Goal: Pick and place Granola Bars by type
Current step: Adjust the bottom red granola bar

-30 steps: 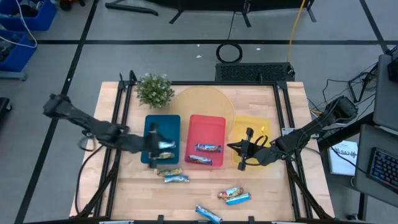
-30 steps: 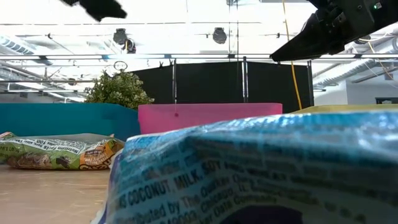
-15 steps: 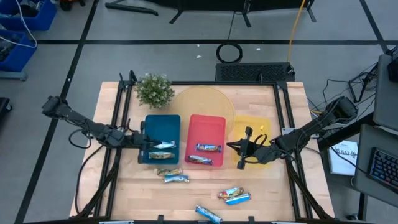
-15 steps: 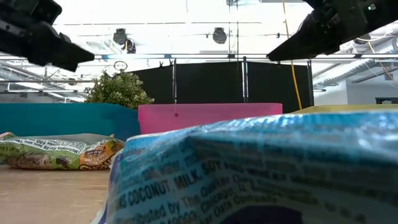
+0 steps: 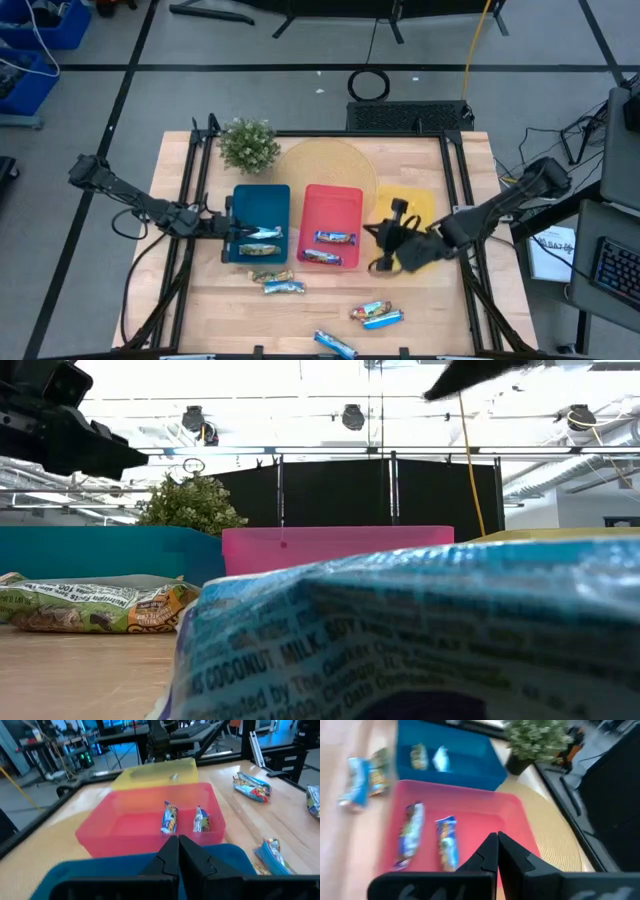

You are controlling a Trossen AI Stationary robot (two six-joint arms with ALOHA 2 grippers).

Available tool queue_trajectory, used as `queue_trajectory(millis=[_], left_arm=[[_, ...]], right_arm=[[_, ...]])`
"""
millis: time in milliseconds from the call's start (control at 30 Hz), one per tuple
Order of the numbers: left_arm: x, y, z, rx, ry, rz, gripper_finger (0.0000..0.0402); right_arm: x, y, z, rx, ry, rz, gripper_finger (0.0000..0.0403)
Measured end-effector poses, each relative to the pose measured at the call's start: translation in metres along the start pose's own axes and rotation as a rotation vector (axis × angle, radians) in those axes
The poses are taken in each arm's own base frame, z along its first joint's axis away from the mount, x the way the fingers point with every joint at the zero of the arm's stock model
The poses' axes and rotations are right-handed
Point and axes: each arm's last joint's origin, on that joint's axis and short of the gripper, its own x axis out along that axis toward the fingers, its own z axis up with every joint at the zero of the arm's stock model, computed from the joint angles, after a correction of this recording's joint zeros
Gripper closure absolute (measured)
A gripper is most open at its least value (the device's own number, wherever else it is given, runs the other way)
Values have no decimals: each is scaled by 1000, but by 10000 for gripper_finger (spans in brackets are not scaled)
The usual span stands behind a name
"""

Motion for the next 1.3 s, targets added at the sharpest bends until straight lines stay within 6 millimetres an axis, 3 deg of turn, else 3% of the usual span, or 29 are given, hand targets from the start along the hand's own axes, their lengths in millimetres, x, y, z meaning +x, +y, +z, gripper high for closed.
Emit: queue_trajectory(millis=[167,300,433,633,833,1033,1300], left_arm=[[0,0,3,7,-28,2,397],[0,0,3,7,-28,1,383],[0,0,3,5,-29,1,367],[0,0,3,-13,-30,-1,372],[0,0,4,2,-39,2,392],[0,0,5,33,-53,4,390],[0,0,5,20,-52,4,358]], right_arm=[[-17,44,28,-103,141,73,403],[-19,90,36,-75,228,149,401],[-10,132,27,-21,332,271,373],[6,177,-4,11,533,445,281],[0,190,-23,81,741,496,221],[-17,196,-27,83,702,477,229],[-14,195,-42,32,697,419,249]])
